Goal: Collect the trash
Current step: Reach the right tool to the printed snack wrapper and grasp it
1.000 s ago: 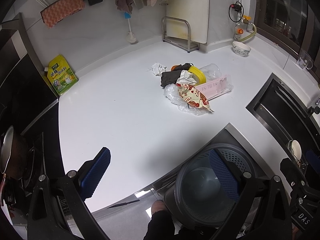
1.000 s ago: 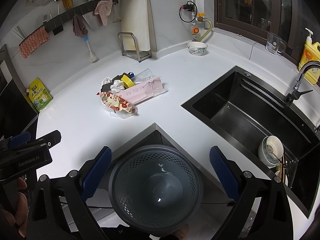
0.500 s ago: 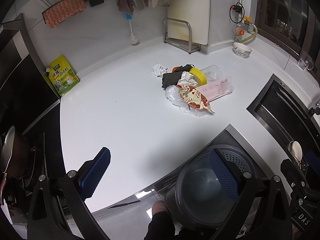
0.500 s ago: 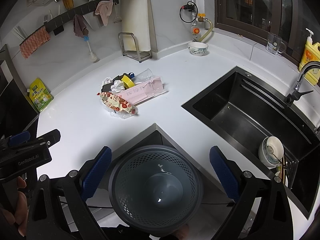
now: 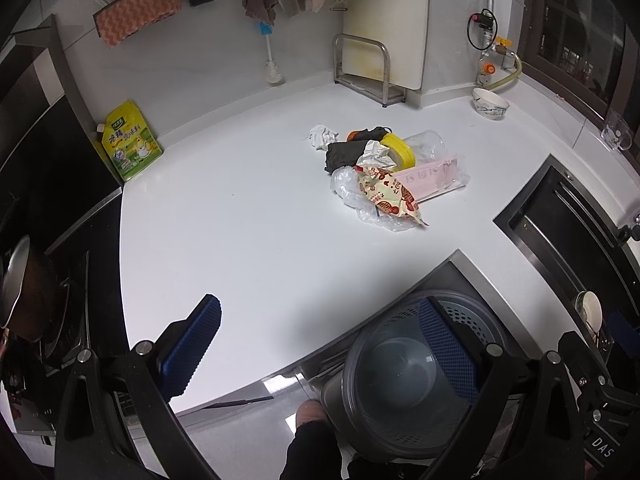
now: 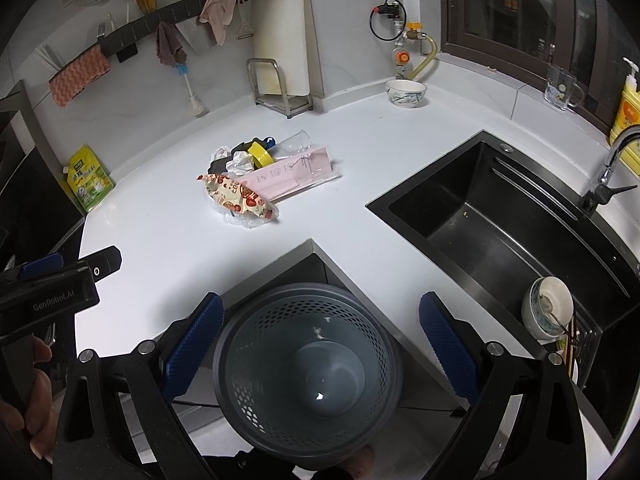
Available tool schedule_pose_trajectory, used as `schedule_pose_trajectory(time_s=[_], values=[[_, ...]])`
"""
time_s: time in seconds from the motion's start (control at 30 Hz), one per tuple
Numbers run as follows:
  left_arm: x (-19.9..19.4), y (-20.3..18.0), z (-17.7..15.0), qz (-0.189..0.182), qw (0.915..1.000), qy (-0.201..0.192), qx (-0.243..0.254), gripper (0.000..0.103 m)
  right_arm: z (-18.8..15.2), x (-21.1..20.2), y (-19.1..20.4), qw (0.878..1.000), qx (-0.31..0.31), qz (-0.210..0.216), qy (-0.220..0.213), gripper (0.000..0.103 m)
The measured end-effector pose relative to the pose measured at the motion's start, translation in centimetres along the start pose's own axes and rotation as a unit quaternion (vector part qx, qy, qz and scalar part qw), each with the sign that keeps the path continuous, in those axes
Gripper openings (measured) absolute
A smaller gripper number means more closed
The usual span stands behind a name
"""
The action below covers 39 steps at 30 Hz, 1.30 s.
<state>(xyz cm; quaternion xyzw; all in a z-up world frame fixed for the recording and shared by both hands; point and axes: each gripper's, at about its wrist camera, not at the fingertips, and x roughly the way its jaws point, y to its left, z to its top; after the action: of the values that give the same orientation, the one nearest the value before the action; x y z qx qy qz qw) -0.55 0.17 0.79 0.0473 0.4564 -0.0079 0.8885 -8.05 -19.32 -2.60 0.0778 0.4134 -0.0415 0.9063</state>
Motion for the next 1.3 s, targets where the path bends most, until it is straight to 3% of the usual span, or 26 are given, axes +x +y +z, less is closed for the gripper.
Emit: schedule_pose_trajectory(time_s=[0.33,0.87,1.07,1.3], values=[[1.8,1.4,0.4,0.038,0.9991,-0.004,-0.017,0.097,1.2,3.1,-0.5,0.998,-0.032,0.05,-0.008,0.094],[13.0,5.9,7.4,-0.04,0.997,-0.012,0.065,0.097,7.3,14.6,6.2,0.998,-0.046,0.028,-0.025,0.094],[16.3,6.6,8.7,-0.077,0.9936,-0.016,0.081,0.097,8.3,18.6,8.4,0.997,-0.066,0.026,-0.016,0.094],[18.8,7.2,9.0,-0.089,0.9926,-0.001,0.082,0.097,9.0,21.6,9.9,0.996,-0.086,0.008,-0.017,0.094]])
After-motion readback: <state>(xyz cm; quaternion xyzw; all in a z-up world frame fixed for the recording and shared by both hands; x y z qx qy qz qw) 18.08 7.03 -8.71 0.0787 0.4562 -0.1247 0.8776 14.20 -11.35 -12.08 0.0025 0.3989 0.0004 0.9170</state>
